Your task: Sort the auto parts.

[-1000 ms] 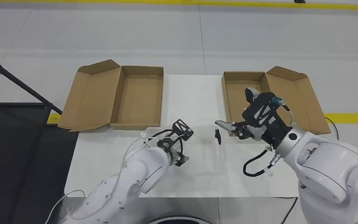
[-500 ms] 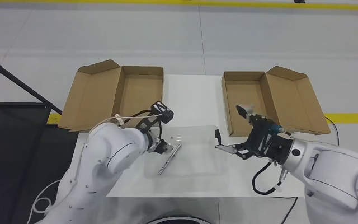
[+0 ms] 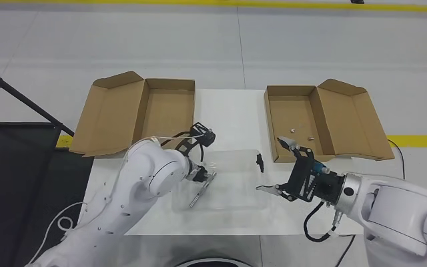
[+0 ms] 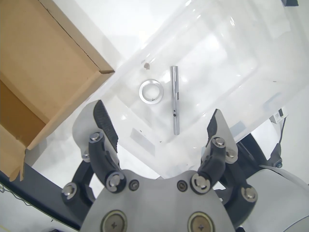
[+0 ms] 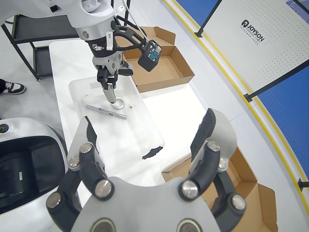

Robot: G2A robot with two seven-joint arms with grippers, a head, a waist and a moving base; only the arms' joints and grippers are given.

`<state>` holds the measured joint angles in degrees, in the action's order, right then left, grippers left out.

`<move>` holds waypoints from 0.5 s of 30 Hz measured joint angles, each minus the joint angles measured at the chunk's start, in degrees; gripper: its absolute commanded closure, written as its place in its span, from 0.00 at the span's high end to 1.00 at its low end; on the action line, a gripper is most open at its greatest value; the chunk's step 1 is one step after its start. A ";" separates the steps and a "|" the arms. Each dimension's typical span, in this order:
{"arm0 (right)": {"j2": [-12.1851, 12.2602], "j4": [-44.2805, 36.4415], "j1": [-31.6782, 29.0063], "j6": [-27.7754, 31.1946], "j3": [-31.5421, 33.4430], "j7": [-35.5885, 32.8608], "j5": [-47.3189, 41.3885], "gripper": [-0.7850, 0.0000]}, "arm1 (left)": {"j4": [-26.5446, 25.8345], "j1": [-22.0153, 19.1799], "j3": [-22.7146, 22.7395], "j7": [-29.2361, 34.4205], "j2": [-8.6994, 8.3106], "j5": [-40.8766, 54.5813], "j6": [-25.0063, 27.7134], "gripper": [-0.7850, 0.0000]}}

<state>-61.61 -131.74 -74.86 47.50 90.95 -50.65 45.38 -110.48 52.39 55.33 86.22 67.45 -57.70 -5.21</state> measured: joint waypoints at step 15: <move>0.00 0.00 0.00 0.00 0.00 0.00 0.00 1.00 | 7.00 -2.92 -6.17 -0.48 2.28 -1.45 -6.32 0.67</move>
<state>-61.61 -131.74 -74.86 47.50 90.95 -50.65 45.38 -103.48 49.47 49.16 85.73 69.74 -59.15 -11.53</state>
